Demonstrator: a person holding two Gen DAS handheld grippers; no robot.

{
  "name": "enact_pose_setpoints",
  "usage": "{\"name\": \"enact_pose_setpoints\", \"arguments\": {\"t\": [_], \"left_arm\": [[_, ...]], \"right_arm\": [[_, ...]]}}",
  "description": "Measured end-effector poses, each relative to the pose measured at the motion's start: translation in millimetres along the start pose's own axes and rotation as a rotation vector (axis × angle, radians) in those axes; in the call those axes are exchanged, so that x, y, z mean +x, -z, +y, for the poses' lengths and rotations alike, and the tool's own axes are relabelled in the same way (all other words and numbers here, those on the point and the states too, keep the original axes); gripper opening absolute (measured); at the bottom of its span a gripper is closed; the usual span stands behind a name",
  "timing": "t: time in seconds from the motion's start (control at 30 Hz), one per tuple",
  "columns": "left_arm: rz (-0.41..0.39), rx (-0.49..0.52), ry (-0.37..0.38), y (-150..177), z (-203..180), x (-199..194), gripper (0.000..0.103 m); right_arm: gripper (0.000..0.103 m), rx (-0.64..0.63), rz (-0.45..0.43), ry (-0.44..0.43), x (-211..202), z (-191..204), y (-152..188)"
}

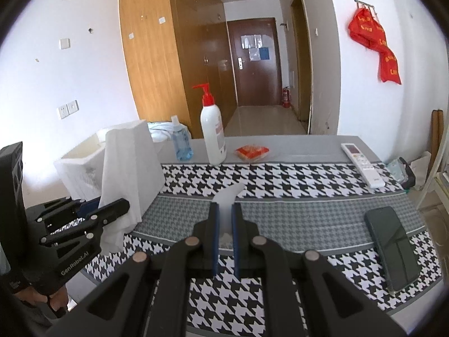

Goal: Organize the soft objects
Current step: 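Carry the tissues and foam roll together toward the white foam box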

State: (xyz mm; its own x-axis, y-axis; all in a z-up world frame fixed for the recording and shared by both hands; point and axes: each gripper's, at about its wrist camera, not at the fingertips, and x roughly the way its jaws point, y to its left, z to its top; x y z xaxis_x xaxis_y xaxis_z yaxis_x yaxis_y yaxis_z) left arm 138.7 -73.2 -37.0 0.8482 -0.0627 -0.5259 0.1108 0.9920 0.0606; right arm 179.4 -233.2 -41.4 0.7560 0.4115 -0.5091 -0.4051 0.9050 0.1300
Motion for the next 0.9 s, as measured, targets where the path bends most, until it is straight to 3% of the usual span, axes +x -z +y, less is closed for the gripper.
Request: {"name": "enact_pose_setpoints", "arguments": {"t": [0.9], "left_arm": [[-0.082, 0.019, 0.009, -8.4, 3.5, -26.4, 0.017]], "right_arm": [[0.011, -0.015, -0.071, 0.028, -26.0, 16.4, -4.7]]}}
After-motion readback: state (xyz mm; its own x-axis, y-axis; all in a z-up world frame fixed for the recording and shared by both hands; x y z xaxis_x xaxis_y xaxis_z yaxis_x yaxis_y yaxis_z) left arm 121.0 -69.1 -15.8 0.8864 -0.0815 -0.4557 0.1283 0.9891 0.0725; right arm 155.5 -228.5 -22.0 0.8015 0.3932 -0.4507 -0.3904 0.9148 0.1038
